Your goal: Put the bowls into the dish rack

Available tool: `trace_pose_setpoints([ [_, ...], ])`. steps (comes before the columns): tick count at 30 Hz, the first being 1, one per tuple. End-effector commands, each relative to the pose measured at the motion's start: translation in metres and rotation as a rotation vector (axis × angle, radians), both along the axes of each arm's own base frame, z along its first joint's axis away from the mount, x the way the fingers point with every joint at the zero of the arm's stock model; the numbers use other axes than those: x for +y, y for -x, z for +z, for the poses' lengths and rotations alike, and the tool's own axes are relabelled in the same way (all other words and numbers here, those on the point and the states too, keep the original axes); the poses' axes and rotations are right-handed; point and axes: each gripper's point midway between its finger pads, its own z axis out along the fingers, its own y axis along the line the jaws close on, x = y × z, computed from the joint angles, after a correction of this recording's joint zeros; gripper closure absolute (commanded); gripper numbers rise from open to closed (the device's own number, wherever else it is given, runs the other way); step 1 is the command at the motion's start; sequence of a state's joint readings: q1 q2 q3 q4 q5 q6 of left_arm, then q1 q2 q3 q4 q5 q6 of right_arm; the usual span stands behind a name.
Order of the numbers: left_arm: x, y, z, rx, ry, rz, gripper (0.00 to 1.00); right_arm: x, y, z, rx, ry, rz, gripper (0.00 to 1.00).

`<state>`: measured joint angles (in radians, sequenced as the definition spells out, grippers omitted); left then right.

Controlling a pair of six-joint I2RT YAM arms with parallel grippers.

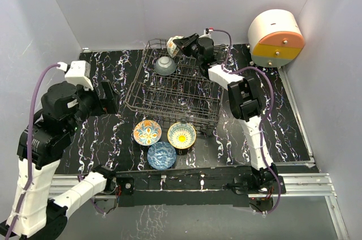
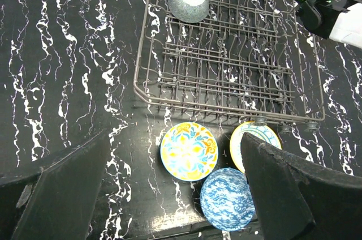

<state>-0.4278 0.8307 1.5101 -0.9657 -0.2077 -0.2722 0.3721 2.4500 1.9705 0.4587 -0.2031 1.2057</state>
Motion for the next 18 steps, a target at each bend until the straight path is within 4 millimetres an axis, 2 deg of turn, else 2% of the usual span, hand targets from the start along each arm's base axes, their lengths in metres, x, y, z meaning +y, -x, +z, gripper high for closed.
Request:
trace_pose_setpoints([
  [1,0.003,-0.004,0.003,-0.011,-0.034,0.008,0.03,-0.015,-0.012,0.058,-0.164,-0.07,-0.071,0.92],
  [12,-0.001,-0.01,-0.007,0.016,-0.067,-0.015,0.03,-0.027,-0.021,0.012,-0.101,-0.075,-0.111,0.92],
  [18,-0.001,-0.011,-0.01,0.024,-0.074,-0.018,0.03,-0.024,-0.019,-0.013,-0.054,-0.055,-0.09,0.92],
])
